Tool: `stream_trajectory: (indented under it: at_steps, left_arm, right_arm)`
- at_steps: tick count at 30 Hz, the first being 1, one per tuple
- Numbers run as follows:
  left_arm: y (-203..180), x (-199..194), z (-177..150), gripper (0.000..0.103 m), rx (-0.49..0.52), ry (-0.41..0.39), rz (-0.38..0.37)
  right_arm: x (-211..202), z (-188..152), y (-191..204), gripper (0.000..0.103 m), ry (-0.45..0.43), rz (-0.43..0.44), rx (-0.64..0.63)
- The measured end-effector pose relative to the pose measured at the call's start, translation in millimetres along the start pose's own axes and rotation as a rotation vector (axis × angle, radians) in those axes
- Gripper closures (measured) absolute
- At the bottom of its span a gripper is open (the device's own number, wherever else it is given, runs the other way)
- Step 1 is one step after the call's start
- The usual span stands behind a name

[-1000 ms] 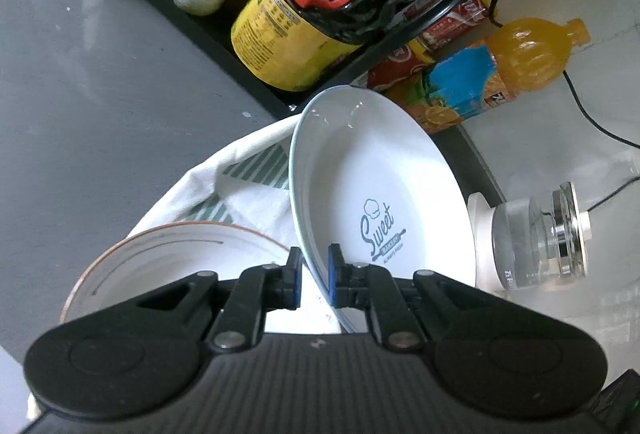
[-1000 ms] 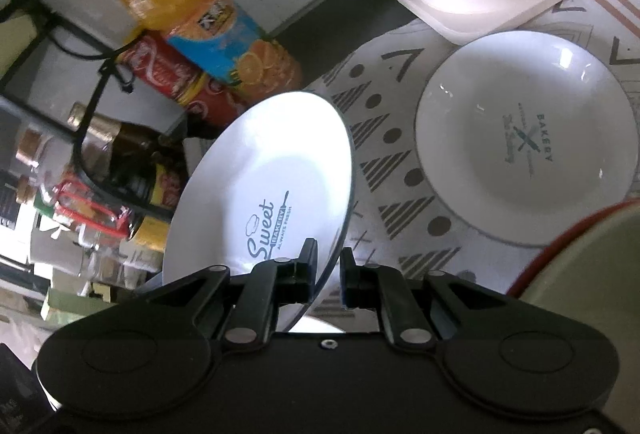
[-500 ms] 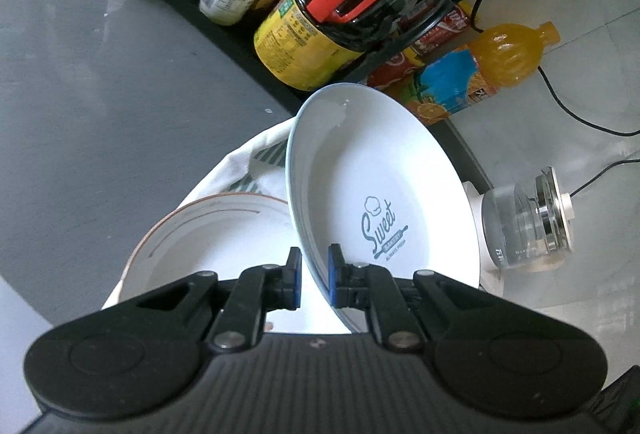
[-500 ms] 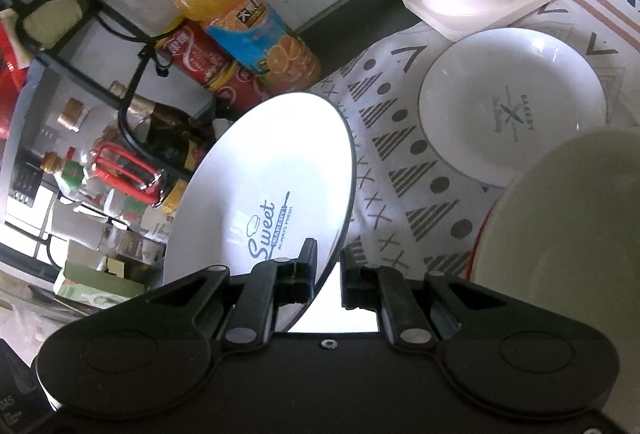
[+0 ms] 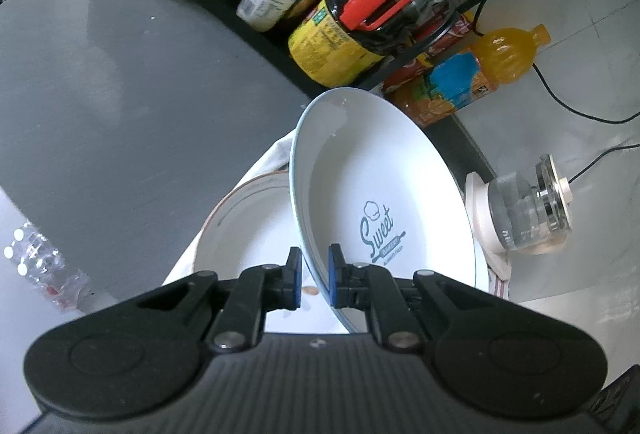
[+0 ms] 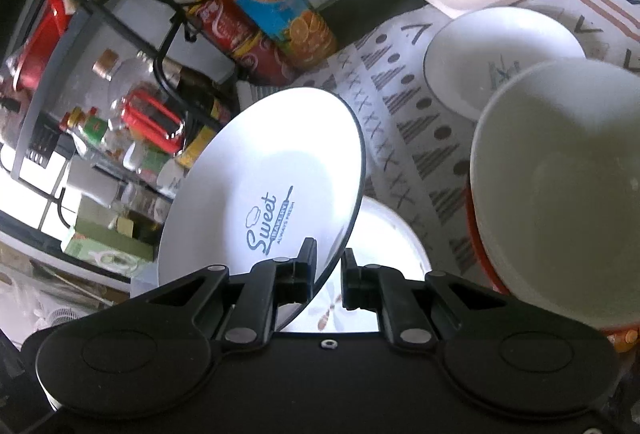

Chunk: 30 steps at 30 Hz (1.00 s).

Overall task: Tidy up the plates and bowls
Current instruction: 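Lift the 'Sweet' plate with both tools and carry it beside the bowl stack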

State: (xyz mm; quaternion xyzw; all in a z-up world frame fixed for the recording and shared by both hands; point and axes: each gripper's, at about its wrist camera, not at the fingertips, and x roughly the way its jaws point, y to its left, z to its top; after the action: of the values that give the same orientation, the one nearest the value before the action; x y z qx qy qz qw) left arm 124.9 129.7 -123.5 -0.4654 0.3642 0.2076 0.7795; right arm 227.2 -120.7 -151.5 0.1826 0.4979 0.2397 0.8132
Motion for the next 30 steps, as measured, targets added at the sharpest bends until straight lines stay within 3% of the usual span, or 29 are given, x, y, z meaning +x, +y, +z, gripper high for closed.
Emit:
stream_trajectory:
  at_steps: [16, 30]
  left_arm:
    - [29.8, -3.7, -31.9, 0.093, 0.011, 0.049, 0.042]
    - [37.9, 12.5, -51.7, 0.093, 0.005, 0.107, 0.062]
  right_arm:
    - [-5.8, -50.1, -10.7, 0.091, 0.031, -0.045, -0.042]
    - [-3.5, -65.5, -28.7, 0.091, 0.046, -0.094, -0.038]
